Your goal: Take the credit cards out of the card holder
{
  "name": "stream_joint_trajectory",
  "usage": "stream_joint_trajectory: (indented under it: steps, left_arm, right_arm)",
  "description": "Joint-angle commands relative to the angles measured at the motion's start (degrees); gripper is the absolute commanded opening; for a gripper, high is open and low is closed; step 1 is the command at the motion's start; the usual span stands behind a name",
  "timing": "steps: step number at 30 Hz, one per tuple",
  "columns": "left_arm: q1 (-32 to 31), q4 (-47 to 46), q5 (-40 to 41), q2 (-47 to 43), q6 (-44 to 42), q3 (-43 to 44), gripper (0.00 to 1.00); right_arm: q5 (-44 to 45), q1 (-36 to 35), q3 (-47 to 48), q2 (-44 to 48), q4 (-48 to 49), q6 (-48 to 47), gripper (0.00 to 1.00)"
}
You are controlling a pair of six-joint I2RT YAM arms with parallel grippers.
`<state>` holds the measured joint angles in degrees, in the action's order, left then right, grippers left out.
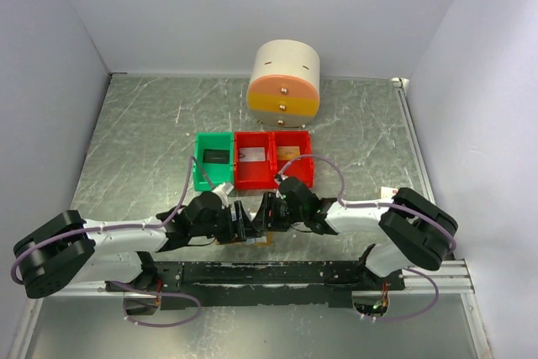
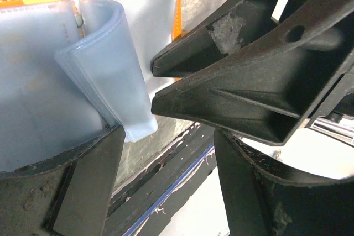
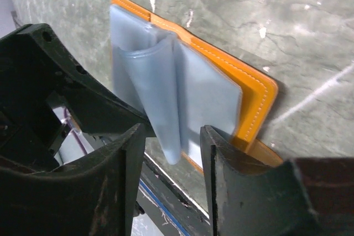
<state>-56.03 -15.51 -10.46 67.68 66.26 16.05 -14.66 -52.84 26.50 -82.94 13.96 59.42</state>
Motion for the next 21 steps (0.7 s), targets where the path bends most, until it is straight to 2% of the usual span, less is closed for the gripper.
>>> stream_joint_trajectory:
  steps: [1,7,10,11,18,21]
  left_arm:
    - [0.13,-0.33,0.90,0.00,-0.34,0.30,0.77]
    - [0.07,-1.48,0.10,1.10,-0.57,0.60,0.77]
    - [0.07,-0.57,0.41,0.97,-0.95,1.01,0.77]
    - [0.11,0.57,0.93,0.55,-1.14,1.26,0.77]
    - [0.13,11.71,5.80,-6.91,-3.03,3.61,0.79]
    - [0.13,16.07,8.49,-10.24,-3.50,4.43,0.80]
  right_arm:
    - [-3.19,-0.19,-0.91,-2.43,3.52,-2.65,0.48]
    - [-1.06,-1.29,4.09,-7.86,-3.52,-6.49,0.47]
    - [0.96,-2.06,5.87,-9.80,-6.62,-6.94,0.35]
    - [1.23,-2.02,5.69,-10.05,-6.54,-6.39,0.30]
    - [1.43,-1.37,0.11,-9.19,-0.01,-0.63,0.16]
    - [-0.22,-0.91,-2.41,-9.63,5.04,2.00,0.16]
